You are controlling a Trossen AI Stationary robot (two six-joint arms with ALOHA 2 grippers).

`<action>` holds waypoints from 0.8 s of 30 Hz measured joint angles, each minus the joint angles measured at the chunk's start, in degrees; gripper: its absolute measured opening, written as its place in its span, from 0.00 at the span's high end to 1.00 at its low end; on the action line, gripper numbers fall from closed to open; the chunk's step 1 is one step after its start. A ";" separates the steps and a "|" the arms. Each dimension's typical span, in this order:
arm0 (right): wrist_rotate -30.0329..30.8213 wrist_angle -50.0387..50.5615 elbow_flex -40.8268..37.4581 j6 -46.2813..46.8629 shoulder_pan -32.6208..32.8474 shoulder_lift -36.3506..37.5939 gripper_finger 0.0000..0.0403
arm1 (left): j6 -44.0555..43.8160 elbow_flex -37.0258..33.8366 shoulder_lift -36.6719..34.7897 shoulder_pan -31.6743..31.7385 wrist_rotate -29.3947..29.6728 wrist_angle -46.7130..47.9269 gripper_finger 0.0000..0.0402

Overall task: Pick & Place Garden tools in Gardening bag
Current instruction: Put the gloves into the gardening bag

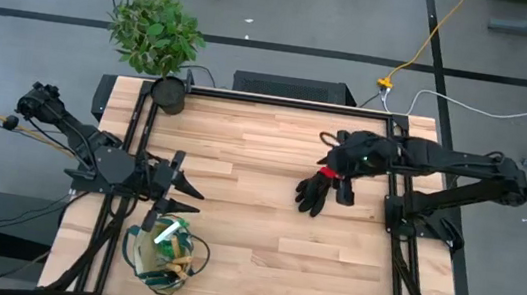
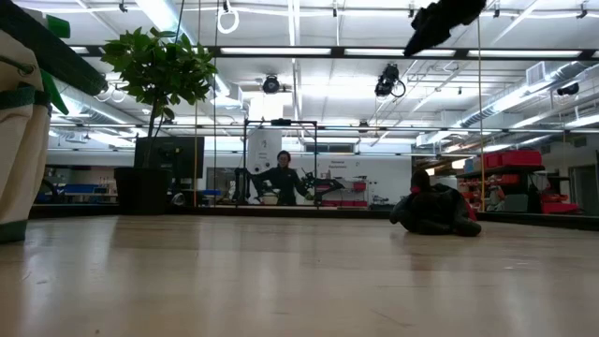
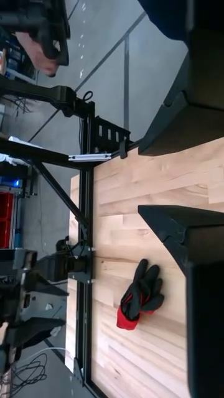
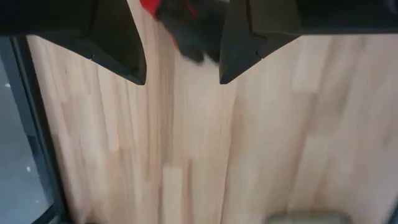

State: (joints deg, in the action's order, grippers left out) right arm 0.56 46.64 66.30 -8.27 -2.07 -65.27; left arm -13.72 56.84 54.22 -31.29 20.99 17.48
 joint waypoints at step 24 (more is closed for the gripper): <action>9.31 12.90 -0.04 -18.53 -0.14 -8.35 0.17 | -0.28 0.00 0.02 0.00 5.35 -0.07 0.64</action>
State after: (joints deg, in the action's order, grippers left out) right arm 9.87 59.54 66.26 -26.80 -2.21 -73.62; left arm -14.00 56.84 54.24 -31.29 26.35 17.41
